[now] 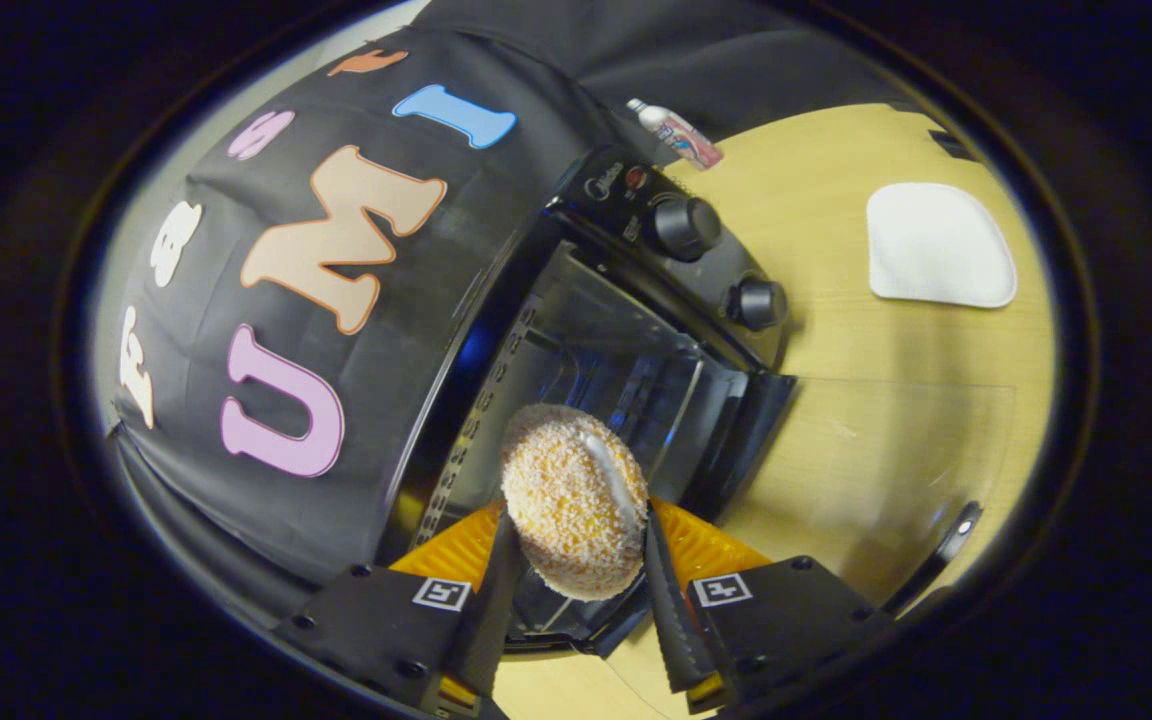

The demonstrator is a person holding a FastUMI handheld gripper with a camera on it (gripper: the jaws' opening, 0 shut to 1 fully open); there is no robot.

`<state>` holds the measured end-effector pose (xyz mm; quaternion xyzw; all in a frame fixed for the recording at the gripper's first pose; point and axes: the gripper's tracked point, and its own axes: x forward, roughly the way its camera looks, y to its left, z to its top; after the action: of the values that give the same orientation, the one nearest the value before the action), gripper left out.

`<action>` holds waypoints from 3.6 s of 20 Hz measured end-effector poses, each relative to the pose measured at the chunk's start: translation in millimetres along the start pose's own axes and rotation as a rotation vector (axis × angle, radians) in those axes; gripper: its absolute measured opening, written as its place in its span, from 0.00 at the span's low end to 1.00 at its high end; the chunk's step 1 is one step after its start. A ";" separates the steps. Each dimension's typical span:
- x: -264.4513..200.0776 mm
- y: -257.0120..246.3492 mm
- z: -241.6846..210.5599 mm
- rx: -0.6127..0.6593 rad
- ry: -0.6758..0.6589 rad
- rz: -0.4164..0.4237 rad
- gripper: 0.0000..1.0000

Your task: Open the toaster oven, put the food inside, and close the toaster oven door.

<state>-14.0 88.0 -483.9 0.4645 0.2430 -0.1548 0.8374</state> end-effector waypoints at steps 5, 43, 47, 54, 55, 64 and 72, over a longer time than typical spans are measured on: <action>15.0 -4.2 -5.1 -0.015 0.000 -0.019 0.69; -93.5 10.8 31.2 -0.260 0.074 0.205 0.99; -113.1 -9.8 30.2 -0.371 0.103 0.180 0.99; -139.4 -80.2 9.5 -0.566 0.201 0.051 1.00; -142.4 -91.5 6.6 -0.596 0.216 0.024 1.00; -142.8 -177.2 -32.1 -0.908 0.401 -0.157 1.00; -130.9 -192.6 -37.8 -1.073 0.408 -0.198 1.00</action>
<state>-226.4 24.3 -564.1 -0.0294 0.4861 0.0051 0.8734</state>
